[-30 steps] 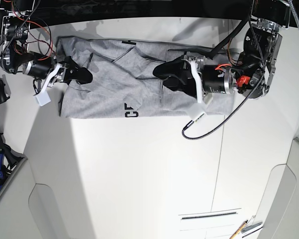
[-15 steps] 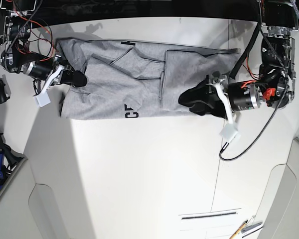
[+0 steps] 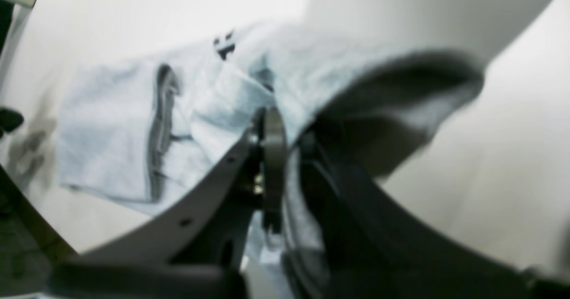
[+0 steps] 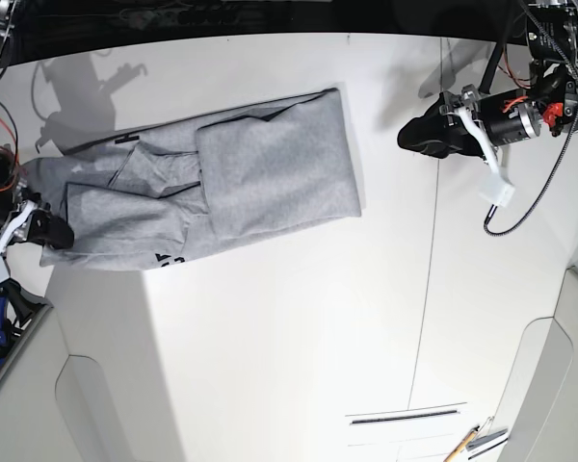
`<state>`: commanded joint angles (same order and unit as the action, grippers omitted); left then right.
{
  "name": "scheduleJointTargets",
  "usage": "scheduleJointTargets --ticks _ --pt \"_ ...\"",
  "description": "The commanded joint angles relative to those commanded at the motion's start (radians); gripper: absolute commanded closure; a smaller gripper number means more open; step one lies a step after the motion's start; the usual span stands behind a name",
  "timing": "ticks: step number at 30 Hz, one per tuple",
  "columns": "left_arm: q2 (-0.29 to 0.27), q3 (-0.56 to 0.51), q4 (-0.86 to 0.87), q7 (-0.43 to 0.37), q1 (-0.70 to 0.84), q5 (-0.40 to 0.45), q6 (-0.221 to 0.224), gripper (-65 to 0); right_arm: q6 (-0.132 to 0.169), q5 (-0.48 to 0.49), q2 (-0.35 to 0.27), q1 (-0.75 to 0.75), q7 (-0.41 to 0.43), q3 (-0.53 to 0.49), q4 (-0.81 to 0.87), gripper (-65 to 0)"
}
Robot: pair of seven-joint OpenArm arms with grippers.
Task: Fold the T-shirt properly
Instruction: 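Lift the folded bundle with the right gripper and fold it over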
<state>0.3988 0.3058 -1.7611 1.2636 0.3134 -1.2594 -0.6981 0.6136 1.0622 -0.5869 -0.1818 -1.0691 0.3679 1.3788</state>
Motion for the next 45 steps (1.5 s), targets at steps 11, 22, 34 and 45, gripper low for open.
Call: scheduleJointTargets --ticks 11,22,34,45 --pt "-0.148 -0.151 0.016 -0.06 0.014 0.137 0.0 -39.2 0.0 -0.051 0.182 -0.059 -0.058 -0.209 0.437 0.0" --pt "-0.174 -0.084 0.016 -0.077 0.014 0.122 0.0 -39.2 -0.054 -0.489 0.194 -0.059 0.087 -1.013 0.455 -28.9" --pt "-0.157 0.137 0.001 0.122 0.014 -0.209 0.0 -39.1 -0.086 -0.621 0.351 -0.1 0.19 -0.976 0.449 -40.3" --pt "-0.158 0.147 -0.094 0.133 0.019 -0.224 0.0 -39.1 -0.259 -0.768 0.373 -0.114 0.213 -0.613 0.333 0.0"
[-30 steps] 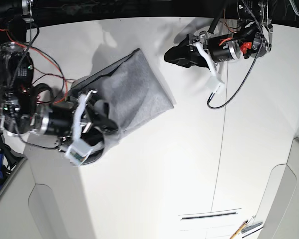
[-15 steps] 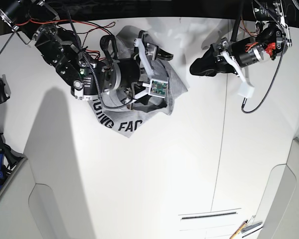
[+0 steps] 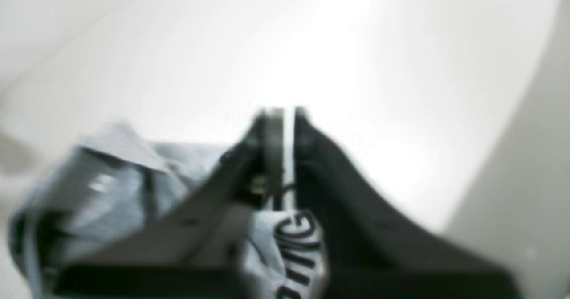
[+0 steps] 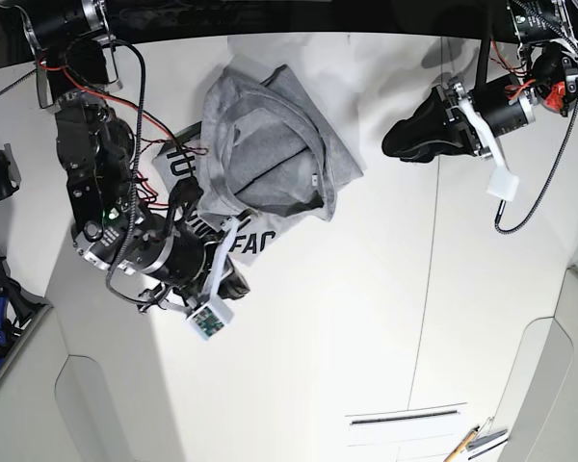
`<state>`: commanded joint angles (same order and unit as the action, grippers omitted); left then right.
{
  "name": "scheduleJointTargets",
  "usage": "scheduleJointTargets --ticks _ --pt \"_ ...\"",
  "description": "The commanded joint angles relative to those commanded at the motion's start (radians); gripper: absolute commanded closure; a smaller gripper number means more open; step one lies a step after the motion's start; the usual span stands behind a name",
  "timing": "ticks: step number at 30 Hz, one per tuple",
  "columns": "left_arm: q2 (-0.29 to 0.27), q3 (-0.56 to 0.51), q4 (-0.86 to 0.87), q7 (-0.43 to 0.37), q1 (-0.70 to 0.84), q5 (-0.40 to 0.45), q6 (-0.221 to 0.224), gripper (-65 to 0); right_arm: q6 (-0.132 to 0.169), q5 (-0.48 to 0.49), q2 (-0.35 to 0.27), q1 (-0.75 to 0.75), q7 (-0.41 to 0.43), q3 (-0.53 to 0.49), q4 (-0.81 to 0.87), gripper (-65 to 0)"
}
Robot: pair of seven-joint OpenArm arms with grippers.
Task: Fold the T-shirt properly
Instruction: 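Lift the folded bundle with the right gripper and fold it over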
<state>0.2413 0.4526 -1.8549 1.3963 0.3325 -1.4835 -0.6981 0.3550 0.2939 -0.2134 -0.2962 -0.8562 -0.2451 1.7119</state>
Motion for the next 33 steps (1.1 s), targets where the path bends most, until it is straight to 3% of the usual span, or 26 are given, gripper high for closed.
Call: scheduleJointTargets --ticks 1,2,4,5,7,10,14,18,21,26,29,33 --pt "0.0 0.0 0.0 0.0 0.0 0.0 0.0 -39.1 0.007 0.031 0.0 0.0 -0.002 0.0 -0.036 0.0" --pt "0.0 0.0 0.0 0.0 0.0 0.0 0.0 -39.1 0.038 0.089 0.001 0.003 -0.008 -0.001 -0.071 0.0" --pt "0.0 0.0 0.0 0.0 0.0 0.0 0.0 -39.1 0.126 0.216 0.001 0.012 -0.008 -0.02 -0.112 0.0" --pt "0.0 0.0 0.0 0.0 0.0 0.0 0.0 -39.1 0.15 0.251 0.001 0.014 -0.007 -0.039 -0.121 0.0" --pt "0.0 0.0 0.0 0.0 0.0 0.0 0.0 -39.1 0.151 0.267 0.019 0.014 -0.003 -0.075 -0.13 0.0" --pt "0.0 0.0 0.0 0.0 0.0 0.0 0.0 -39.1 0.151 0.255 0.092 0.006 0.035 -0.135 -0.195 0.0" --pt "0.0 0.0 0.0 0.0 0.0 0.0 0.0 -39.1 0.151 0.172 0.244 0.003 0.143 -0.199 -0.354 0.0" --pt "0.0 0.024 0.0 0.0 0.0 0.0 0.0 -39.1 0.168 0.145 0.365 -0.008 0.178 -0.206 -0.414 0.0" --pt "0.0 0.088 0.0 0.0 0.002 0.0 0.0 -39.1 0.18 0.177 0.365 -0.064 0.127 -0.219 -0.401 0.0" --pt "0.0 0.2 0.0 0.0 0.012 0.0 0.0 -39.1 0.168 0.177 0.356 -0.093 -0.101 -0.144 -0.295 0.0" --pt "0.0 0.209 0.0 0.0 0.012 0.0 0.0 -39.1 0.165 0.191 0.284 -0.09 -0.147 -0.079 -0.253 0.0" --pt "0.0 0.209 0.0 0.0 0.031 0.0 0.0 -39.1 0.165 0.291 0.153 -0.068 -0.19 -0.041 -0.251 0.0"
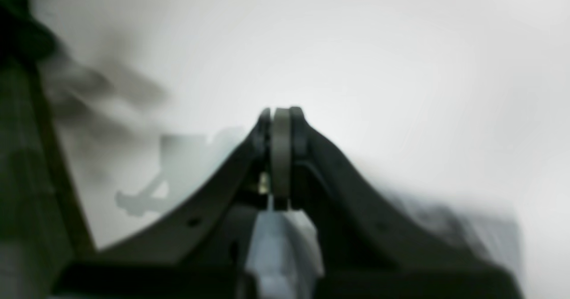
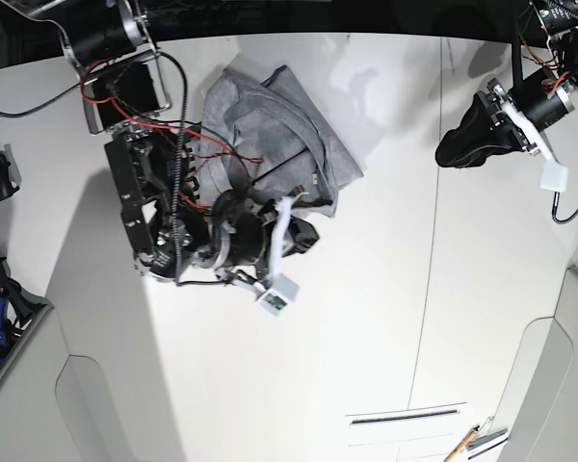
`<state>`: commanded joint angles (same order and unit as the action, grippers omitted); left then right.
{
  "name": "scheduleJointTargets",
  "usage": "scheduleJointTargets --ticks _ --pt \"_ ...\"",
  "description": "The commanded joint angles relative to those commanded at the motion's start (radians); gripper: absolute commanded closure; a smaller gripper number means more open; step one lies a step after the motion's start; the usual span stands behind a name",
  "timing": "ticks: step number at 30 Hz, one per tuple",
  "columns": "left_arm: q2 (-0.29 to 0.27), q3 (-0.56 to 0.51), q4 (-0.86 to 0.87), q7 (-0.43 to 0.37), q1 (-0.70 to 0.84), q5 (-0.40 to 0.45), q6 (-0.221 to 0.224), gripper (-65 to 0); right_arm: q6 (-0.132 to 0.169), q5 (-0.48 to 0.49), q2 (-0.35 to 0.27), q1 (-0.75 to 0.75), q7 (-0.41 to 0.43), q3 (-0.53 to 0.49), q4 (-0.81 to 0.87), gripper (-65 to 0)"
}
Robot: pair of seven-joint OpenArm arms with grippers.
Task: Fold the T-shirt properly
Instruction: 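Lift the folded bundle with the right gripper and fold it over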
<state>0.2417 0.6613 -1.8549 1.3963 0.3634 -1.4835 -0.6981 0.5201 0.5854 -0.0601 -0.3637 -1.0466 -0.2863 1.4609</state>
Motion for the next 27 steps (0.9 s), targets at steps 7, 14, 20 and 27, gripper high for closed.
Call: scheduleJointTargets --ticks 7,14,20,27 --pt "-0.001 0.0 0.0 0.0 0.005 0.0 0.0 -39.1 0.008 0.096 -0.07 0.055 0.011 0.0 0.0 0.0" --pt "0.0 0.0 0.0 0.0 0.005 0.0 0.0 -39.1 0.009 0.045 -0.025 0.092 0.113 -0.067 -0.114 0.0" --pt "-0.001 0.0 0.0 0.0 0.005 0.0 0.0 -39.1 0.009 -0.043 0.103 0.081 0.221 -0.139 -0.206 0.0" --pt "-0.001 0.01 0.0 0.0 0.006 0.0 0.0 -39.1 0.032 0.049 0.212 0.005 0.24 -0.156 -0.209 0.0"
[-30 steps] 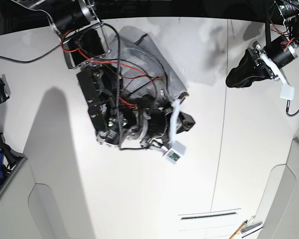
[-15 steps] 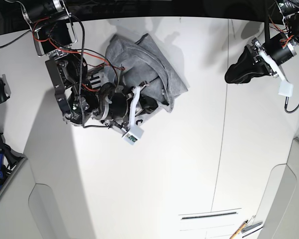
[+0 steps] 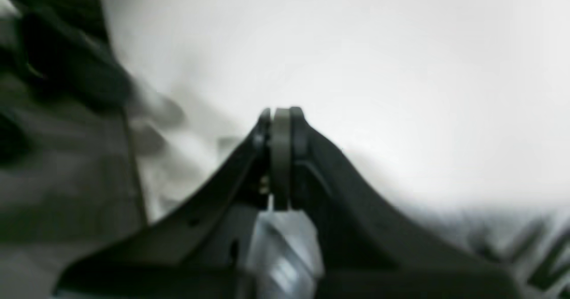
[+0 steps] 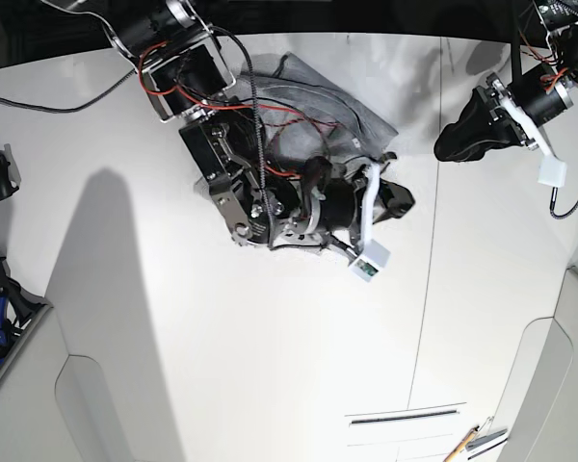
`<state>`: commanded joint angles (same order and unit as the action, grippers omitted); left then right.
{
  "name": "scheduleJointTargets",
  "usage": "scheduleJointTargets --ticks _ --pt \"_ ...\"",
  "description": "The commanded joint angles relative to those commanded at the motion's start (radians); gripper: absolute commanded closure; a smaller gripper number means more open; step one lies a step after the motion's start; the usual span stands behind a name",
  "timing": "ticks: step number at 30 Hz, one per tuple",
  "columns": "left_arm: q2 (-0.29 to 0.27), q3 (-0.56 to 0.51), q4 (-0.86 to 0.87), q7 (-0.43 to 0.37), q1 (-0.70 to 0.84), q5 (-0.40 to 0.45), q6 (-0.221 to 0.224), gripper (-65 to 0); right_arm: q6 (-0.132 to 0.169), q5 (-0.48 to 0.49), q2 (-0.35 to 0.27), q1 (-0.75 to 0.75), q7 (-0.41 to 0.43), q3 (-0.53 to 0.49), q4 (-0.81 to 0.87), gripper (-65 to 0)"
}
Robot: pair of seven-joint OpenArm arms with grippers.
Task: Fold the T-shirt properly
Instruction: 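Lift the folded bundle with the right gripper and fold it over, then grasp the bundle's edges with both grippers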
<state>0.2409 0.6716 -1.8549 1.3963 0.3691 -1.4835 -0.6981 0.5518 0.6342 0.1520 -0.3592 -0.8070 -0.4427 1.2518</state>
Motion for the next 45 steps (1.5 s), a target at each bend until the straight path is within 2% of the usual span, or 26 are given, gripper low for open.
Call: scheduleJointTargets --ticks 2,4,8,11,14,15,18,20,22,25,26,28,29,31,33,37,42,45 --pt "0.0 0.027 0.0 0.0 0.0 0.0 0.0 -39.1 0.018 0.028 0.0 -0.023 -0.033 -0.011 0.0 0.0" --pt "0.002 0.053 0.0 0.0 0.0 0.0 0.0 -39.1 0.018 0.028 0.0 -0.034 -0.097 0.0 0.007 0.0" --pt "0.003 0.024 -0.003 0.0 0.0 0.0 0.0 -39.1 0.02 0.043 -0.016 -0.013 -0.196 0.101 0.1 0.0" --pt "0.003 -0.087 -0.019 0.0 0.0 0.0 0.0 -39.1 0.021 0.113 -0.084 0.037 -0.268 0.2 0.258 0.0" --pt "-0.002 -0.226 -0.042 -0.005 -0.006 0.0 0.0 -39.1 0.02 0.161 -0.203 0.104 -0.293 0.271 0.379 0.0" --pt "-0.01 -0.249 -0.042 -0.028 -0.008 0.0 0.0 -39.1 0.021 0.172 -0.235 0.135 -0.293 0.3 0.41 0.0" --pt "-0.03 -0.266 -0.042 -0.115 -0.021 0.104 0.0 -39.4 0.021 0.208 -0.301 0.241 -0.304 0.402 0.491 0.0" --pt "-0.031 -0.267 -0.042 -0.148 -0.034 0.139 0.0 -39.7 0.021 0.232 -0.33 0.308 -0.316 0.48 0.532 0.0" --pt "-0.03 -0.271 -0.042 -0.159 -0.055 0.191 0.0 -47.0 0.021 0.244 -0.348 0.361 -0.332 0.552 0.556 0.0" --pt "-0.031 -0.319 -0.042 -0.233 -0.055 0.327 0.0 -47.9 0.021 0.273 -0.367 0.426 -0.365 0.645 0.557 0.0" --pt "-0.031 -0.349 -0.042 -0.245 -0.055 0.377 0.0 -47.9 0.021 0.276 -0.37 0.446 -0.365 0.67 0.557 -4.2" --pt "-0.03 -0.409 -0.042 -0.3 -0.056 0.48 0.0 -47.9 0.021 0.294 -0.371 0.484 -0.368 0.707 0.557 -20.6" --pt "-0.03 -0.433 -0.042 -0.337 -0.056 0.526 0.0 -47.9 0.021 0.303 -0.371 0.504 -0.369 0.715 0.557 -25.1" --pt "-0.03 -0.463 -0.042 -0.383 -0.056 0.585 0.0 -47.9 0.022 0.328 -0.37 0.549 -0.381 0.714 0.557 -26.2" --pt "-0.03 -0.481 -0.042 -0.382 -0.055 0.595 0.0 -47.9 0.033 0.349 -0.37 0.603 -0.379 0.7 0.557 -26.2" --pt "-0.03 -0.483 -0.042 -0.383 -0.056 0.595 0.0 -47.8 0.037 0.349 -0.367 0.656 -0.333 0.621 0.555 -26.2" --pt "-0.03 -0.483 -0.042 -0.375 -0.053 0.595 0.0 -47.7 0.037 0.273 -0.333 0.65 -0.249 0.547 0.555 -27.2" --pt "-0.03 -0.483 -0.042 -0.375 -0.053 0.61 0.0 -47.6 0.036 0.238 -0.332 0.648 -0.231 0.494 0.554 -27.2"
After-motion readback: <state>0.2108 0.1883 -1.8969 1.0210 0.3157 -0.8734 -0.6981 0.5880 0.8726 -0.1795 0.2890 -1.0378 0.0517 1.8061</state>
